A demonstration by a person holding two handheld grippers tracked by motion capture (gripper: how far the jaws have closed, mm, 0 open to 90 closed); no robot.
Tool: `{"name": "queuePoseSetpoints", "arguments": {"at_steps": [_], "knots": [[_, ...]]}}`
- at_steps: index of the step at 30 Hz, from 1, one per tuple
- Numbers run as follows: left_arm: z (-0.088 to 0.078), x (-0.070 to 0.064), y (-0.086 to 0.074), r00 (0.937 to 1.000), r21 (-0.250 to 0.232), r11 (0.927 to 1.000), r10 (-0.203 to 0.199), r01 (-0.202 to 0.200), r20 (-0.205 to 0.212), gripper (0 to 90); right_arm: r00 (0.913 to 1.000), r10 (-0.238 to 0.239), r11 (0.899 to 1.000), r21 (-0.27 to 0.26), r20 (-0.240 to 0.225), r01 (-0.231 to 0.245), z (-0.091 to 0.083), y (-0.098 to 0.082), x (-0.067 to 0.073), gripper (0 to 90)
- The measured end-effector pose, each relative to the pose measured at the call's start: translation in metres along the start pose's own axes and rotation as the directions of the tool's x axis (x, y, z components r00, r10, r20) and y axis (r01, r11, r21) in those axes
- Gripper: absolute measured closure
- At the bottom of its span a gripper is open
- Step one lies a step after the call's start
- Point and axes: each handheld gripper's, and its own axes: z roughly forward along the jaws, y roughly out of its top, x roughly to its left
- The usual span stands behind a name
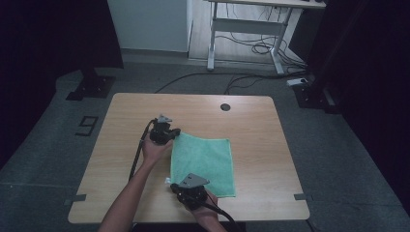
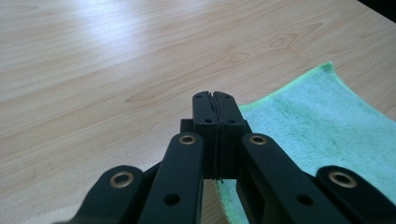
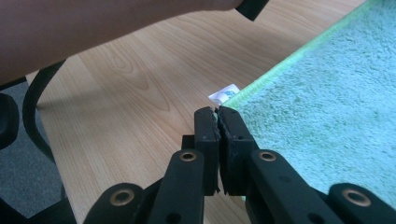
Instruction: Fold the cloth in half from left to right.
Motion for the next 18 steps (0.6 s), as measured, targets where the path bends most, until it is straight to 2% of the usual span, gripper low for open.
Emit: {"name": "queuePoseSetpoints", "arguments": {"at_steps": [7, 13, 18], "knots": [[-0.007, -0.003, 0.007, 0.9999, -0.01, 0.9999, 0.004, -0.004, 0.011, 89.6, 1.0, 0.008, 1.0, -0.009, 0.0, -0.008, -0.003, 0.002, -0.005, 86.6], [-0.009, -0.005, 0.012, 0.9999, -0.013, 0.9999, 0.009, -0.009, 0.007, 89.6, 0.9993, 0.034, 0.999, -0.031, 0.014, -0.034, -0.008, 0.006, -0.015, 86.6], [-0.007, -0.006, 0.012, 1.0, -0.009, 0.9999, 0.005, -0.005, 0.003, 89.6, 0.9993, 0.035, 0.999, -0.024, 0.013, -0.035, -0.006, 0.003, -0.016, 86.6]]}}
